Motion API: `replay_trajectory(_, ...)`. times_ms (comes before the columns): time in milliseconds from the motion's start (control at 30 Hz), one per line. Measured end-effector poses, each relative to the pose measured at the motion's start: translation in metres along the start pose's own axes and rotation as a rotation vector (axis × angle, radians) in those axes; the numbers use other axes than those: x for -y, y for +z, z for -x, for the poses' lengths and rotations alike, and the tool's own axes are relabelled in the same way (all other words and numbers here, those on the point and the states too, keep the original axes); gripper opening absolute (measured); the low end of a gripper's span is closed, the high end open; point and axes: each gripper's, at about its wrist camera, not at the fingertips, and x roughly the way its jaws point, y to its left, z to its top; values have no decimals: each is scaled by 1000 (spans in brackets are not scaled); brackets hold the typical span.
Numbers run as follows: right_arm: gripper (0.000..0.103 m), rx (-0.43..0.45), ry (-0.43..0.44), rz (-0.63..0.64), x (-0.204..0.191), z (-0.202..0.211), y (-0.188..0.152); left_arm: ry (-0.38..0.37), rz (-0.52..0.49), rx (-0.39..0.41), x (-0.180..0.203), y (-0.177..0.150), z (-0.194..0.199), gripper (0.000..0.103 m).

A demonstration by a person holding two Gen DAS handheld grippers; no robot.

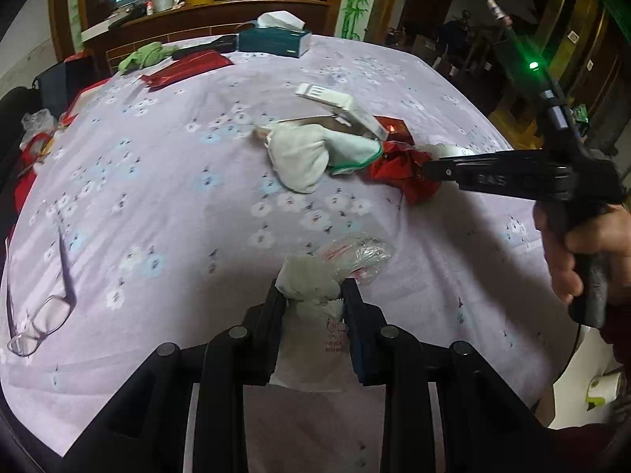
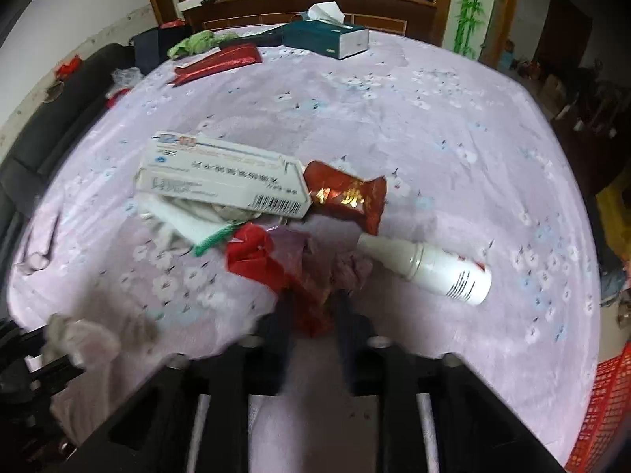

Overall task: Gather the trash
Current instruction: 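Grasp the crumpled red wrapper with the right gripper, then lift red wrapper with right gripper while left gripper holds plastic bag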

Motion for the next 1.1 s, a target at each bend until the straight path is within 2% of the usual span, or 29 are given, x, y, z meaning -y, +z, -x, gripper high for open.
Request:
replay_trajectory(167,3,21,18,-89,2,15,-6,21,0,28,-9,0,9,27)
replay_trajectory(267,2,31,57,-173,7,33,-17,13,-7,46,-8,3,12,27)
replay_trajectory(467,3,59,86,-315,11,71,-54,-30,-53,84,9,12,15,27)
replay_trajectory(733,3,65,44,-471,22,103,-110,-79,-133,90,43,9,7,27)
replay_trajectory(900,3,71,41,-513,38,116,-128,-96,-164,103,64,13,9,27)
replay_trajectory(1100,3,98,64,-478,54,131,-128,-85,-147,134,86,17,18,27)
